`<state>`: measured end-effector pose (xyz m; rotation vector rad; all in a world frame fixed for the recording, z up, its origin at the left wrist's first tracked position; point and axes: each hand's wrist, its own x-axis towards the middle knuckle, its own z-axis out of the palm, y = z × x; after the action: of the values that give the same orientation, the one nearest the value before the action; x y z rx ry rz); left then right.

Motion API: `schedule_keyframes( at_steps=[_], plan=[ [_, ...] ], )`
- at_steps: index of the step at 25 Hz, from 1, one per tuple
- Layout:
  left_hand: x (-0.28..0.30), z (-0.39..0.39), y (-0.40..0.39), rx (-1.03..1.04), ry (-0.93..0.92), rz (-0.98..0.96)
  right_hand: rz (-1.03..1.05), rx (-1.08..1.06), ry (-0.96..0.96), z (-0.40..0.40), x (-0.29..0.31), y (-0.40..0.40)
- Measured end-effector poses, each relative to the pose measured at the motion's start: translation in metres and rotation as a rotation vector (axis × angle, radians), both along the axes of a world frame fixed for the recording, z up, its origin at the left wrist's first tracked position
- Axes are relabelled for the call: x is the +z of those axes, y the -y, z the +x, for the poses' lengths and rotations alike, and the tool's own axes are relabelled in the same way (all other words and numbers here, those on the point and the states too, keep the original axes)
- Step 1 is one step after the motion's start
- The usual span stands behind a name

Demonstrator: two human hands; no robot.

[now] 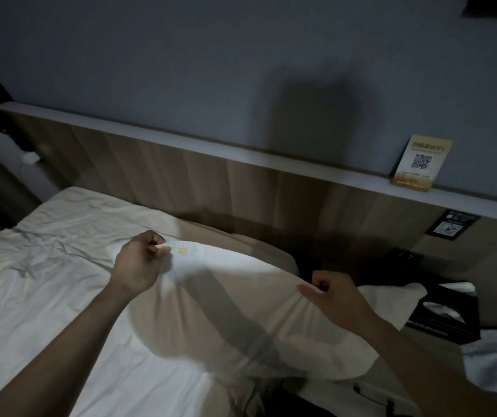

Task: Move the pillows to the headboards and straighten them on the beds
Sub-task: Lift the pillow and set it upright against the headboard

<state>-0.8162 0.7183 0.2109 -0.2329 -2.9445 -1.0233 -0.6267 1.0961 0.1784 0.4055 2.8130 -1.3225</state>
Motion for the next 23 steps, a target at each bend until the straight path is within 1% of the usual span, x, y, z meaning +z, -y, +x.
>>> schedule_keyframes(
  at_steps=[3,6,9,12,16,19,23],
  plan=[
    [-0.002,-0.036,-0.005,0.001,-0.006,-0.035,-0.065,-0.048,0.016,-0.032,-0.008,-0.003],
    [-0.002,-0.074,-0.018,0.017,-0.016,-0.083,-0.067,-0.054,0.046,-0.071,-0.013,-0.006],
    [-0.007,-0.117,-0.034,0.02,-0.007,-0.086,-0.084,-0.061,0.048,-0.109,-0.022,-0.018],
    [-0.017,-0.16,-0.054,0.015,0.033,-0.113,-0.061,-0.069,0.064,-0.142,-0.035,-0.034],
    [-0.04,-0.214,-0.092,-0.041,0.064,-0.212,-0.033,-0.072,0.133,-0.184,-0.051,-0.06],
    [-0.061,-0.242,-0.117,-0.079,0.111,-0.262,-0.03,-0.146,0.104,-0.214,-0.053,-0.086],
    [-0.066,-0.278,-0.155,-0.067,0.093,-0.246,0.075,-0.161,0.082,-0.248,-0.047,-0.115]
  ],
)
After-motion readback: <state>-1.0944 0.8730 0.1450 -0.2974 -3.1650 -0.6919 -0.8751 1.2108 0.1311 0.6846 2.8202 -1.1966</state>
